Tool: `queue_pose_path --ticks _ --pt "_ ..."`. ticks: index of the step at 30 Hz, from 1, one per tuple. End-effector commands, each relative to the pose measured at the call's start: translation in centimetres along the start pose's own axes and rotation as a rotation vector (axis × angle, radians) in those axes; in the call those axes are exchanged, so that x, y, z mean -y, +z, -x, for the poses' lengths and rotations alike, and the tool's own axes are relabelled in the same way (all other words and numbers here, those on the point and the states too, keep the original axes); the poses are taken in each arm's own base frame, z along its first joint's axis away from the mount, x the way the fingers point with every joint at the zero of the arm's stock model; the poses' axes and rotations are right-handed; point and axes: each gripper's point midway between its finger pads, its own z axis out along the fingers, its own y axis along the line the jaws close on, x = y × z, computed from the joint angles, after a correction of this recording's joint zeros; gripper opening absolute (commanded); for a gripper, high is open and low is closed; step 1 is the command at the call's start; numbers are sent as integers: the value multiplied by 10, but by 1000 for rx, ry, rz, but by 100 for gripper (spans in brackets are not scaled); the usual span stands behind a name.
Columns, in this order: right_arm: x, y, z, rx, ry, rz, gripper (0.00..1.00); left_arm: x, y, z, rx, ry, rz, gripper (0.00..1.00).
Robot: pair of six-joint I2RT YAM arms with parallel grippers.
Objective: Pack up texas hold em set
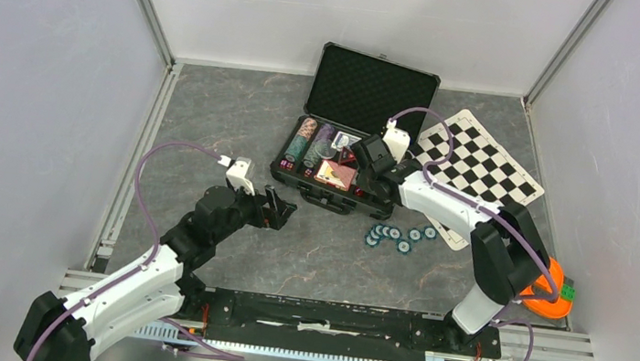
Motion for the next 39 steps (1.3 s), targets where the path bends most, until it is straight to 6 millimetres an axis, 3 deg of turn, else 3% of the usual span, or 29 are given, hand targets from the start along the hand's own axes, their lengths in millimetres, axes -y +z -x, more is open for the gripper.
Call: queue_pose_path --ticks 1,12,20,30,39 --pt "-1 -15 17 56 15 5 34 4 1 12 49 19 -17 100" --pt "-8 -67 44 264 75 93 33 3 2 10 44 20 -13 100" --pt "-7 -72 62 365 71 100 34 2 3 10 39 22 -12 100" --pt "-20 -58 70 352 29 87 36 2 4 9 35 24 -10 100" --pt "-21 -21 51 214 32 101 37 2 5 8 31 25 -8 100"
